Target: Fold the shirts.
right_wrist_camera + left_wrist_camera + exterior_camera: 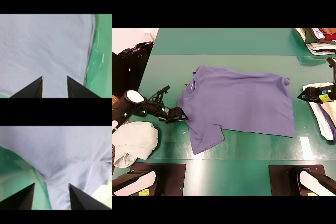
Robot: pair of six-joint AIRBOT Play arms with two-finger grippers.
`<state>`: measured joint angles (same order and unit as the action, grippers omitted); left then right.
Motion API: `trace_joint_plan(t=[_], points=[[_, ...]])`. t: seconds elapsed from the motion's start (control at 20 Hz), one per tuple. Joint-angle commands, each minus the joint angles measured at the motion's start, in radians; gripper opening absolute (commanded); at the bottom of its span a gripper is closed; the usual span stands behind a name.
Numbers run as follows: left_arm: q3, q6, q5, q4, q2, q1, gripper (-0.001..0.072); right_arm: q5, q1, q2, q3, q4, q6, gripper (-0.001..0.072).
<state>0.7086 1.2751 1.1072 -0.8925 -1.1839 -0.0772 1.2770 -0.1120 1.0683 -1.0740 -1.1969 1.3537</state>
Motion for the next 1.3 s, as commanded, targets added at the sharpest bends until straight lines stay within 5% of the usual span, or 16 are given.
trace_joint_plan(t=[0.0, 0.2, 0.3, 0.45, 0.5, 0.6, 0.65, 0.7, 0.9, 1.25], points=[[-0.088, -0.047, -0.116, 0.088, 0.016, -0.001, 0.0495, 0.014, -0.031, -0.068, 0.037, 0.002, -0.001, 0.0345], [-0.089, -0.053, -0.170, 0.109, 0.016, -0.001, 0.0492, 0.061, -0.069, -0.082, 0.037, -0.001, -0.001, 0.0345], [-0.089, -0.077, -0.183, 0.111, 0.016, -0.001, 0.0179, 0.096, -0.106, -0.082, 0.051, 0.000, -0.001, 0.0345], [-0.089, -0.098, -0.188, 0.126, 0.016, -0.001, 0.0103, 0.096, -0.175, -0.121, 0.164, -0.003, -0.001, 0.0345], [-0.088, -0.108, -0.175, 0.130, 0.016, -0.001, 0.0025, 0.095, -0.204, -0.137, 0.212, -0.003, -0.001, 0.0345], [-0.086, -0.110, -0.142, 0.132, 0.018, -0.001, 0.0025, 0.104, -0.279, -0.164, 0.315, -0.004, -0.001, 0.0403], [-0.083, -0.124, -0.125, 0.132, 0.018, -0.001, 0.0025, 0.118, -0.319, -0.166, 0.361, -0.003, -0.001, 0.0575], [-0.077, -0.132, -0.109, 0.133, 0.018, -0.001, 0.0025, 0.130, -0.357, -0.158, 0.407, -0.002, -0.001, 0.0603], [-0.053, -0.150, -0.093, 0.134, 0.018, -0.001, 0.0025, 0.099, -0.433, -0.072, 0.542, 0.059, -0.009, 0.0442], [-0.052, -0.150, -0.093, 0.134, 0.018, -0.001, 0.0025, -0.018, -0.432, 0.045, 0.575, 0.185, -0.027, 0.0428]])
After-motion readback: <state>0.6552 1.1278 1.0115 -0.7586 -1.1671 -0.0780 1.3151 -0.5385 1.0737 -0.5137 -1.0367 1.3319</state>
